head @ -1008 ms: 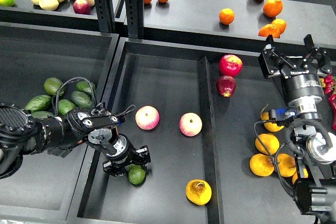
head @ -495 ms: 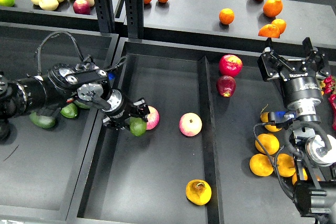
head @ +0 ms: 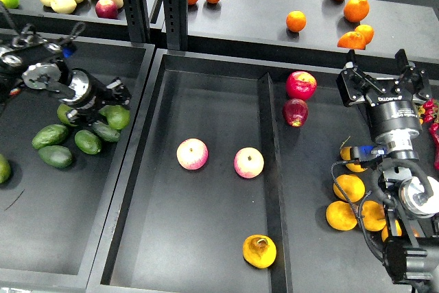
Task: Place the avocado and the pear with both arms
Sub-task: 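Lift the avocado with the left gripper and carry it to the avocado pile, then lower the avocado beside the pile and open the left gripper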
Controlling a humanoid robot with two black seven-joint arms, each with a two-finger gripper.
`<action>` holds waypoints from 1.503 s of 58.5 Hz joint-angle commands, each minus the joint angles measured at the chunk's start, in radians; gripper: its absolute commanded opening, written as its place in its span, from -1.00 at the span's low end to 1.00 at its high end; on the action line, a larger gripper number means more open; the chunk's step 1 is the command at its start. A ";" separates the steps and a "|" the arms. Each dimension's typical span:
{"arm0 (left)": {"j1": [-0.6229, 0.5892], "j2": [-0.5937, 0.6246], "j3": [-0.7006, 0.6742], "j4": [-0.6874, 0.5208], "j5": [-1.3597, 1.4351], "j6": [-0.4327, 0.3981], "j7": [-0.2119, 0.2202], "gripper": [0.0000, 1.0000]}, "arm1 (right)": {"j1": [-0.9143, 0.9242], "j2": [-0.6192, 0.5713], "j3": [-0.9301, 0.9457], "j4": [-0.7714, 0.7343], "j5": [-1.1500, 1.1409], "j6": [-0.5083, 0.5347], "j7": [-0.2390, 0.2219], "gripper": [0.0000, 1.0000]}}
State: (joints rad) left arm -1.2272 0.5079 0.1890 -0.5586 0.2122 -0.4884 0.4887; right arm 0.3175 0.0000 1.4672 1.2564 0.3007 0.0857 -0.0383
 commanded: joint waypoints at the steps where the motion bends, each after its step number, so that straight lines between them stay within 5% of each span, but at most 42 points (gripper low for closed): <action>1: 0.049 0.026 -0.003 0.002 0.003 0.000 0.000 -0.66 | 0.000 0.000 -0.002 0.000 0.000 0.000 0.000 0.99; 49: 0.227 -0.098 -0.008 0.037 0.052 0.000 0.000 -0.50 | -0.037 0.000 0.002 0.012 0.000 0.014 0.000 0.99; 88: 0.259 -0.149 -0.008 0.068 0.113 0.000 0.000 0.13 | -0.040 0.000 0.002 0.011 0.000 0.016 0.000 0.99</action>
State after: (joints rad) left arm -0.9681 0.3618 0.1809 -0.4908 0.3131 -0.4887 0.4886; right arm 0.2777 0.0000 1.4696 1.2678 0.3007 0.1015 -0.0384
